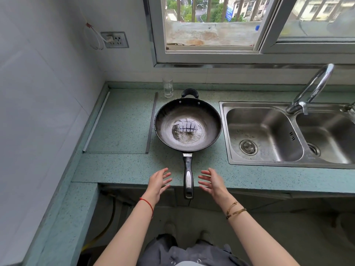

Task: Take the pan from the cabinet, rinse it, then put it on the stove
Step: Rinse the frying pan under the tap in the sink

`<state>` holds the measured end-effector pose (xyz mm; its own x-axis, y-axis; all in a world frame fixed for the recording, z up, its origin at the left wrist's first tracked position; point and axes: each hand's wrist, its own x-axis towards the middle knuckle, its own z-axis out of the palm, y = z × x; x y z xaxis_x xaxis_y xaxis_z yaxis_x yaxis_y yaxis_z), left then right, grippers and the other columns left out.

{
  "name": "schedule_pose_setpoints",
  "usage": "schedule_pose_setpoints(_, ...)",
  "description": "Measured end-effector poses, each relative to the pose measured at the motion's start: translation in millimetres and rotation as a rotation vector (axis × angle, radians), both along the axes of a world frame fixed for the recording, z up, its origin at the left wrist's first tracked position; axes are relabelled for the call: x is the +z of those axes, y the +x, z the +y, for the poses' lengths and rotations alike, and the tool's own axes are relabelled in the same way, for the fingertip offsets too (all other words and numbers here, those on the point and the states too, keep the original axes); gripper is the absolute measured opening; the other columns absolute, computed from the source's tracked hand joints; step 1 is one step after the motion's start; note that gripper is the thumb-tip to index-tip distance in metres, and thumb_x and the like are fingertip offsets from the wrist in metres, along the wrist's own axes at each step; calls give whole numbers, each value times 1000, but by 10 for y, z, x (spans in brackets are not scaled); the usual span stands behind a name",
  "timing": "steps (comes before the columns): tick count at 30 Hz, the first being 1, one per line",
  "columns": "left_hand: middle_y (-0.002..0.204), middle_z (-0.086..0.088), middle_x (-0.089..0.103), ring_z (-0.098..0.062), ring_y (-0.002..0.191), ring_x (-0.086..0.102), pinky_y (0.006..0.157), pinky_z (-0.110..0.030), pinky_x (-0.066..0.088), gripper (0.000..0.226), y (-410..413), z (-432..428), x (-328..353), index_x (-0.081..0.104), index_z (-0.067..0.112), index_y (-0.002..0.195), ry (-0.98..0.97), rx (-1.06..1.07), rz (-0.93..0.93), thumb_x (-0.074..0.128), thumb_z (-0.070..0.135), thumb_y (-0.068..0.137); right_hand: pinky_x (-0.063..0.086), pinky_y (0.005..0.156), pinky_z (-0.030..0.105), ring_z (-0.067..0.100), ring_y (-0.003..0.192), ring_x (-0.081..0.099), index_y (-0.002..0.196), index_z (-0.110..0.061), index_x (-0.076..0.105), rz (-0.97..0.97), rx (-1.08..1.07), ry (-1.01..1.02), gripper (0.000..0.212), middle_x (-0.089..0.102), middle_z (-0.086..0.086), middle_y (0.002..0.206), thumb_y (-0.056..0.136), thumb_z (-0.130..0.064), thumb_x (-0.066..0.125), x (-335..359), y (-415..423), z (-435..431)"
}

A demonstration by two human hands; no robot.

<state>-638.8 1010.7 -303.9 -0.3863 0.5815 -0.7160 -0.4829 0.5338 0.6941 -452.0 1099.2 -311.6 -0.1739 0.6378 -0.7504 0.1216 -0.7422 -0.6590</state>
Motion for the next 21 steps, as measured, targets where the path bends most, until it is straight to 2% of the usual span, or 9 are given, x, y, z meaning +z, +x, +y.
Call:
schedule_pose_setpoints(3, 132, -8, 61, -27, 119, 60, 100, -39, 45, 37, 32, 44, -10, 55, 13, 134, -25, -7, -22, 43, 26, 102, 51, 82, 36, 27, 99, 61, 108, -9, 66, -15, 46, 20, 41, 66, 16, 117, 105, -35, 34, 57, -144, 2)
schedule_pose_setpoints(6, 132, -6, 62, -25, 117, 60, 99, -39, 44, 37, 92, 134, 11, 57, 13, 132, -32, -56, -56, 44, 29, 101, 50, 67, 30, 19, 78, 61, 102, -13, 62, 15, 77, 3, 31, 66, 7, 94, 103, -35, 41, 120, -349, -12)
schedule_pose_setpoints(8, 129, -5, 63, -23, 112, 61, 100, -39, 44, 35, 137, 219, 45, 58, 13, 128, -30, -84, -88, 46, 31, 101, 54, 69, 32, 22, 76, 62, 104, -10, 60, 21, 98, 26, 30, 63, 8, 89, 95, -38, 52, 136, -482, -23)
schedule_pose_setpoints(10, 120, -5, 65, -20, 101, 63, 90, -34, 49, 30, 185, 311, 96, 60, 13, 122, -17, -94, -124, 48, 29, 100, 58, 82, 45, 30, 85, 63, 100, -8, 56, -5, 105, 68, 33, 62, 12, 93, 86, -37, 61, 55, -579, -7)
schedule_pose_setpoints(11, 115, -4, 65, -17, 94, 64, 80, -31, 50, 27, 205, 357, 121, 61, 13, 119, -12, -97, -142, 50, 28, 100, 58, 81, 47, 32, 85, 64, 97, -9, 52, -3, 92, 77, 27, 62, 14, 93, 87, -32, 62, 41, -616, -9)
schedule_pose_setpoints(13, 101, -3, 66, -14, 81, 61, 64, -25, 47, 18, 242, 445, 156, 63, 13, 107, -13, -107, -168, 52, 26, 98, 58, 63, 41, 29, 71, 64, 102, -6, 48, 12, 46, 66, 23, 62, 17, 90, 92, -22, 60, 30, -670, -17)
schedule_pose_setpoints(16, 82, 0, 61, -13, 68, 54, 51, -23, 42, 13, 264, 563, 179, 62, 14, 89, -28, -133, -170, 57, 24, 96, 51, 42, 29, 22, 49, 61, 109, 0, 47, 8, 11, 62, 28, 62, 18, 83, 94, -21, 58, 56, -720, -26)
schedule_pose_setpoints(18, 75, -1, 58, -14, 63, 50, 48, -23, 35, 13, 261, 629, 162, 63, 13, 84, -33, -147, -161, 60, 21, 93, 45, 36, 24, 17, 39, 56, 103, -4, 44, 0, -3, 83, 22, 60, 16, 77, 96, -22, 56, 84, -737, -47)
schedule_pose_setpoints(21, 63, -3, 50, -14, 50, 42, 39, -18, 28, 14, 242, 693, 113, 61, 10, 76, -45, -178, -146, 58, 9, 89, 41, 35, 22, 13, 32, 50, 96, -8, 42, -36, -17, 157, 21, 58, 11, 65, 98, -25, 55, 112, -770, -96)
